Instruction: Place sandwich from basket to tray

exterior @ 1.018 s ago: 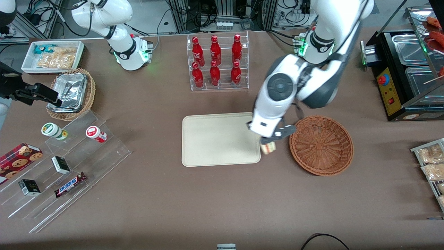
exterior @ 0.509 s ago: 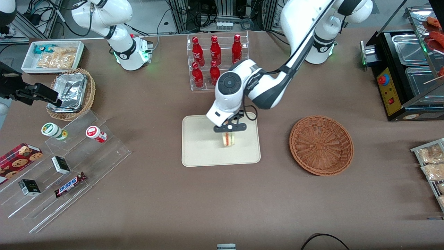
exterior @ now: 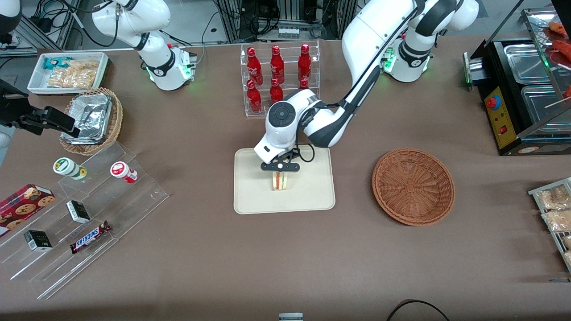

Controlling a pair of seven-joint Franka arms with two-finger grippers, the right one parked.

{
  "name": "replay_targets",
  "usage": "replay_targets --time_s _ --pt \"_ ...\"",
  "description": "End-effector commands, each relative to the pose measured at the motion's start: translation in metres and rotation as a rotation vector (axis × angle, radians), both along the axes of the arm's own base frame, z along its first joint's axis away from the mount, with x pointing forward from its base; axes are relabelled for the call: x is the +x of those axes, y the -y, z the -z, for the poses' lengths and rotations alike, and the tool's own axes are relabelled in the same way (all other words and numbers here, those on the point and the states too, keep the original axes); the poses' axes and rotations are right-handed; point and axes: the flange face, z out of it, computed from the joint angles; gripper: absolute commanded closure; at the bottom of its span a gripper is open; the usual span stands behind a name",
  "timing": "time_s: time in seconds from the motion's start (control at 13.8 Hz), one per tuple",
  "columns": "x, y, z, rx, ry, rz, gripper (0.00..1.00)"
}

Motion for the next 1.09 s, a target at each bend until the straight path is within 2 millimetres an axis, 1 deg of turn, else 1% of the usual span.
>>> replay_targets --time_s 0.0,0.07,0.15,0.22,0.29,0.36,0.51,0.58,0.65,0.73,0.8,0.87,1.02 --pt "0.003 0.006 0.002 0.005 0.021 0.013 0.86" --pt "0.005 0.006 0.002 0.003 0.020 0.009 0.74" --pt "0.004 0.006 0.003 0.004 0.017 0.004 0.53" --pt "0.004 0.006 0.001 0.005 0.021 -0.007 0.28" --pt "0.005 0.006 -0.001 0.005 0.023 -0.009 0.08" --pt "0.006 0.005 -0.006 0.003 0.027 -0.017 0.01" --pt "0.009 0.002 -0.033 -0.004 0.044 -0.058 0.00" --pt "0.010 -0.002 -0.056 0.004 0.047 -0.073 0.00" --pt "0.015 -0.012 -0.080 0.017 0.044 -0.097 0.00" --pt "0.021 -0.026 -0.108 0.026 0.038 -0.124 0.00" --pt "0.029 -0.044 -0.137 0.034 0.037 -0.154 0.00" --pt "0.035 -0.064 -0.168 0.051 0.034 -0.174 0.00" --pt "0.044 -0.109 -0.217 0.094 0.013 -0.222 0.00"
